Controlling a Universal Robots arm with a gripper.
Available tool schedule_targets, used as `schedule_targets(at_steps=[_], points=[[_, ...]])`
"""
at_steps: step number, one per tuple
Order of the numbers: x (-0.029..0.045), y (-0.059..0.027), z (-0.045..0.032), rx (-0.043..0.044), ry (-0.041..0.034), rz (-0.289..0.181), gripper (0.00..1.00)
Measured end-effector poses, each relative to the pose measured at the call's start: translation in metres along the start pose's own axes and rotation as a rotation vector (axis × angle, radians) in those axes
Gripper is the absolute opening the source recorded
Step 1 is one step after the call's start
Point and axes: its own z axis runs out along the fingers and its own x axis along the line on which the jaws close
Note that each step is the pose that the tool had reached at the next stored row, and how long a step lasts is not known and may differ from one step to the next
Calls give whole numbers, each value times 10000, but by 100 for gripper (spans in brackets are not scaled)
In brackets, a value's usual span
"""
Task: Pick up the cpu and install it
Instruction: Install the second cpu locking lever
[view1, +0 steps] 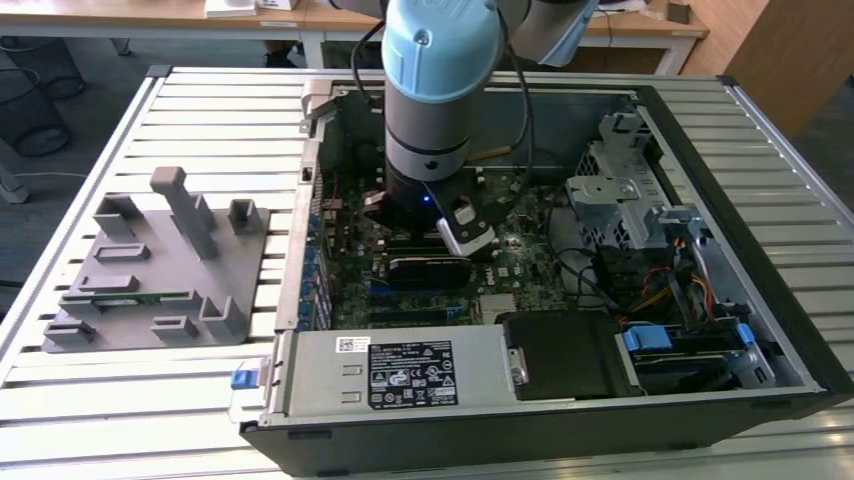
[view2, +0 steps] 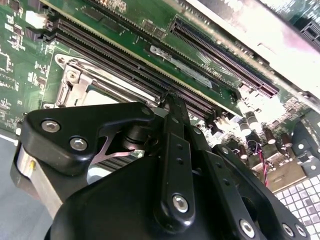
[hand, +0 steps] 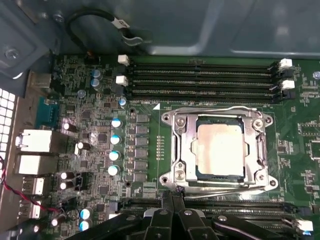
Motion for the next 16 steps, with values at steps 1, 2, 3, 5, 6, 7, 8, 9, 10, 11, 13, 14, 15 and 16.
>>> schedule_targets(at_steps=[1, 2, 3, 5, 6, 7, 8, 9, 10, 11, 13, 14, 15, 16], points=[[3, -4, 4, -74, 0, -1, 11], [7, -7, 9, -141, 0, -1, 11], [11, -11, 15, -185, -1, -3, 11], [22, -18, 28, -224, -2, -3, 11], [31, -21, 33, -239, -2, -4, 11], [40, -22, 38, -254, -2, -4, 11], [48, -23, 41, -273, -2, -4, 11], [54, -24, 45, -297, -1, -3, 11], [59, -25, 48, -319, -1, -4, 11], [64, -25, 50, -343, -1, -5, 11], [73, -26, 55, -397, -2, -6, 11], [74, -26, 57, -426, -3, -8, 11], [75, -26, 58, -451, -3, -7, 11], [75, -26, 59, -457, -3, -6, 11]])
